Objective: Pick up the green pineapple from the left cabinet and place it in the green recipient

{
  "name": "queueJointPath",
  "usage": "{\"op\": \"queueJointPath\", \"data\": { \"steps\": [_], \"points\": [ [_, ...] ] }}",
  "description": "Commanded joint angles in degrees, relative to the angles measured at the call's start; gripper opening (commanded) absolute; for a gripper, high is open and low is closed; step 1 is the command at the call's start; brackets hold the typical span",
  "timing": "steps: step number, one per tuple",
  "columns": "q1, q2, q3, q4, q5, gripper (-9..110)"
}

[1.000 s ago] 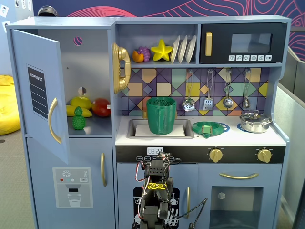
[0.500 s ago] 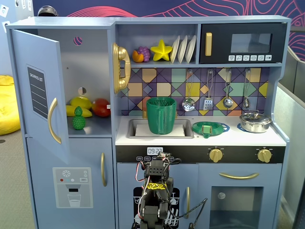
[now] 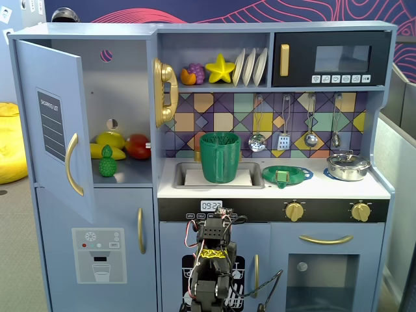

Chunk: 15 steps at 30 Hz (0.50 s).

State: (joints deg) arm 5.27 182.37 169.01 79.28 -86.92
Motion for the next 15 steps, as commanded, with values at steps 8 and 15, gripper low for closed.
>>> {"op": "queueJointPath", "data": {
  "steps": [8,15],
  "points": [
    [-1.2,-0.3,2.7,8.5,0.3,24],
    [-1.5,-0.3,2.7,8.5,0.4,14]
  ]
}}
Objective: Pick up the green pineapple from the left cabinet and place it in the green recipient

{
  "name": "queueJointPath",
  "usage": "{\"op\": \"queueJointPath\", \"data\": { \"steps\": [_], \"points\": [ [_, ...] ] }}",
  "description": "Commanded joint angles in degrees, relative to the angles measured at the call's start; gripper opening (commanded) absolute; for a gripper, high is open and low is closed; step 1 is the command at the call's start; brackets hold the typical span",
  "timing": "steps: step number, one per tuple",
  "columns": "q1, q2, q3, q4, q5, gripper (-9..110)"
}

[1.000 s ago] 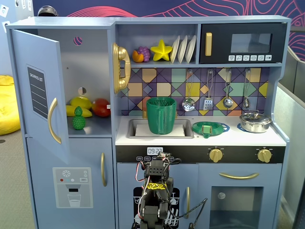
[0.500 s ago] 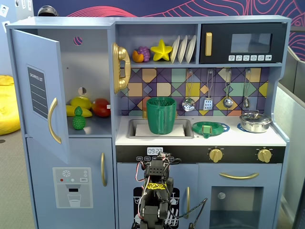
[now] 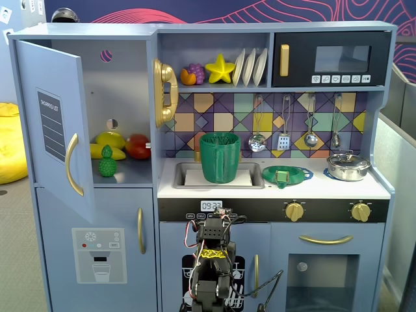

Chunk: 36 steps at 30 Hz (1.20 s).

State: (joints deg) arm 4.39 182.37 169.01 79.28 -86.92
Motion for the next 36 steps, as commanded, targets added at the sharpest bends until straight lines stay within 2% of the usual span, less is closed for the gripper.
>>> {"op": "queueJointPath", "data": {
  "steps": [1,4,6,11,13,19,22,29,36],
  "points": [
    [-0.5,-0.3,2.7,8.5,0.4,12],
    [0.1,-0.3,2.7,8.5,0.2,2],
    [-1.2,-0.3,2.7,7.2,1.8,0],
    [-12.7,-6.6,-1.7,-11.2,7.6,0],
    [-17.6,-10.6,-5.3,-19.8,6.1,0],
    [-34.2,-24.3,-23.3,-48.4,-3.0,12],
    [-41.8,-32.7,-33.7,-58.8,-9.2,19],
    [-49.2,-50.4,-50.2,-70.8,-14.0,33],
    [-52.3,-65.0,-61.8,-82.0,-17.9,32]
  ]
}}
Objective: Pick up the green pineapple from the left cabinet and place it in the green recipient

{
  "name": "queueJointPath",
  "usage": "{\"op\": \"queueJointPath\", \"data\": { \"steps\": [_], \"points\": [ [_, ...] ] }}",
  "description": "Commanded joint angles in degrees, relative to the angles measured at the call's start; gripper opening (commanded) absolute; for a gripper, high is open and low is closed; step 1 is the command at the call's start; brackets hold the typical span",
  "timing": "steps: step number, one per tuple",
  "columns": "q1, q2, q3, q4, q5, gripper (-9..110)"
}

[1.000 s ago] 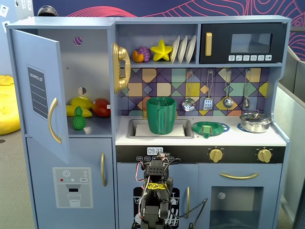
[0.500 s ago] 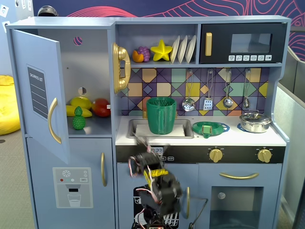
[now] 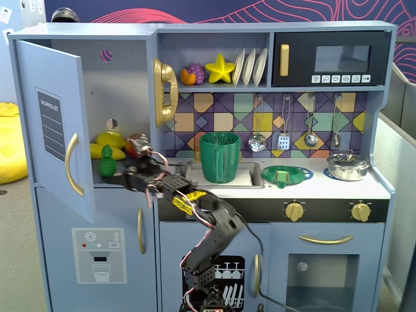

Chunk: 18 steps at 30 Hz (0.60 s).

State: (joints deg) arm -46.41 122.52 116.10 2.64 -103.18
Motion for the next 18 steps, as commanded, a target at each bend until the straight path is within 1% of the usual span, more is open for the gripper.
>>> {"op": "queueJointPath", "data": {
  "steps": [1,7,18],
  "points": [
    [-1.5,-6.6,-9.9,-6.3,-1.6,32],
    [0.8,-13.4,-13.7,-10.4,-1.2,36],
    [7.2,-17.6,-14.7,-12.0,1.8,37]
  ]
}}
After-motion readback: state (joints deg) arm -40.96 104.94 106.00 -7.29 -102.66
